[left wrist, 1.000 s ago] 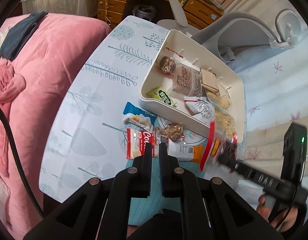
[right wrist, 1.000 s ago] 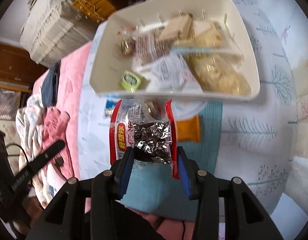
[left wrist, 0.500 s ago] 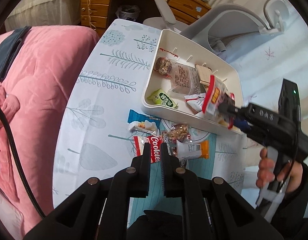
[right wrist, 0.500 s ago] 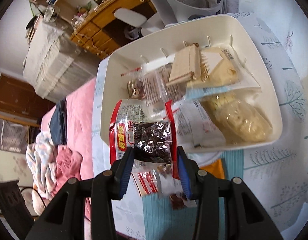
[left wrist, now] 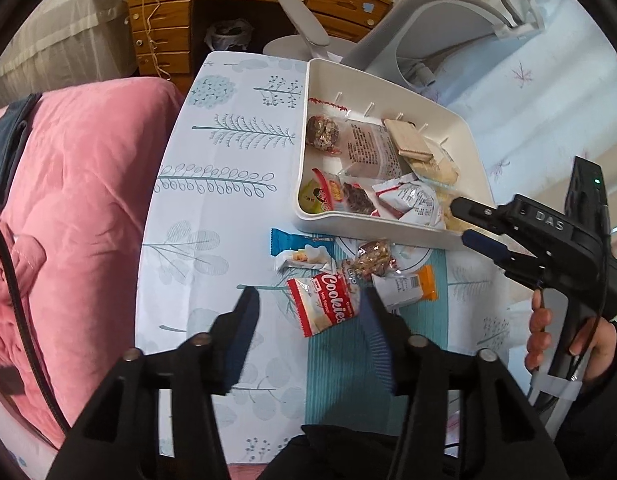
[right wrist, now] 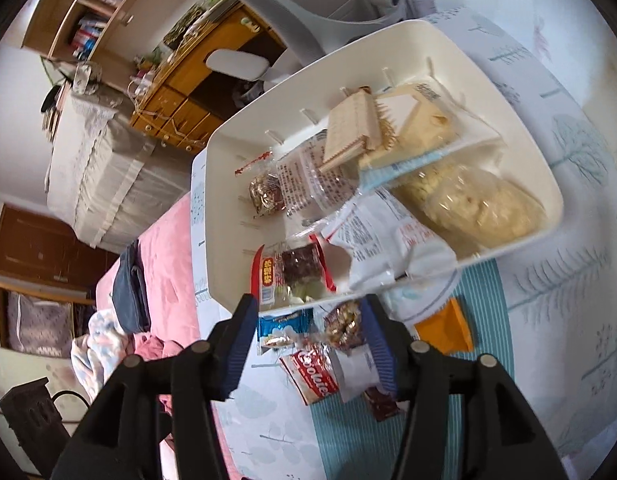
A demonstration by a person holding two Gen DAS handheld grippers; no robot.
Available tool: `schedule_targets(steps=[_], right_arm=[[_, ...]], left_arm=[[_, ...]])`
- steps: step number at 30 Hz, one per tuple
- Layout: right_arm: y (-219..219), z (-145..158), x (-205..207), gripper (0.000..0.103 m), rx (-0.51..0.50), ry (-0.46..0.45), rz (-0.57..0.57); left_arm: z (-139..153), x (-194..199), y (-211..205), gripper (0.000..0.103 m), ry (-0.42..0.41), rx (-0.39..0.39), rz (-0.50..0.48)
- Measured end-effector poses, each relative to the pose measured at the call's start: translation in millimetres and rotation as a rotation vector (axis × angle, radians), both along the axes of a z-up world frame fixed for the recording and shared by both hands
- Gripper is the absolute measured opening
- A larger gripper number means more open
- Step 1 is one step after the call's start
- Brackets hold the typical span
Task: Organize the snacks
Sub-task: 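Move left tool toward the red Cookies bag while right tool approaches the brown wrapper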
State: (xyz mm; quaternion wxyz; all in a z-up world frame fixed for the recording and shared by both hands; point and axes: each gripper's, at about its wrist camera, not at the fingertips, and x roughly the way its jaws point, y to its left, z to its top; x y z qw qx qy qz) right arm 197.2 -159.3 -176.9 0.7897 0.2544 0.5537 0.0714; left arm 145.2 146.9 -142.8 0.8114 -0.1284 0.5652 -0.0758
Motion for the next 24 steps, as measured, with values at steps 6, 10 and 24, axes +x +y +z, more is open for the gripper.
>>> schedule_targets(steps=[6, 10, 24], right_arm=[[-12.6, 2.4, -31.5, 0.065, 0.01, -0.014, -0.066], [-22.6, -0.9, -49.9, 0.075, -0.009, -0.007, -0.098], [-17.1, -38.3, -107.8, 0.075, -0.117, -0.073, -0.022]], left_arm=[[-6.0, -4.7, -9.7, 0.068, 0.001, 0.026, -0.062], [-11.4, -6.1, -20.0, 0.075, 0.012, 0.04, -0.103], [-54.3, 13.9, -43.5, 0.082, 0.147, 0.075, -0.14]])
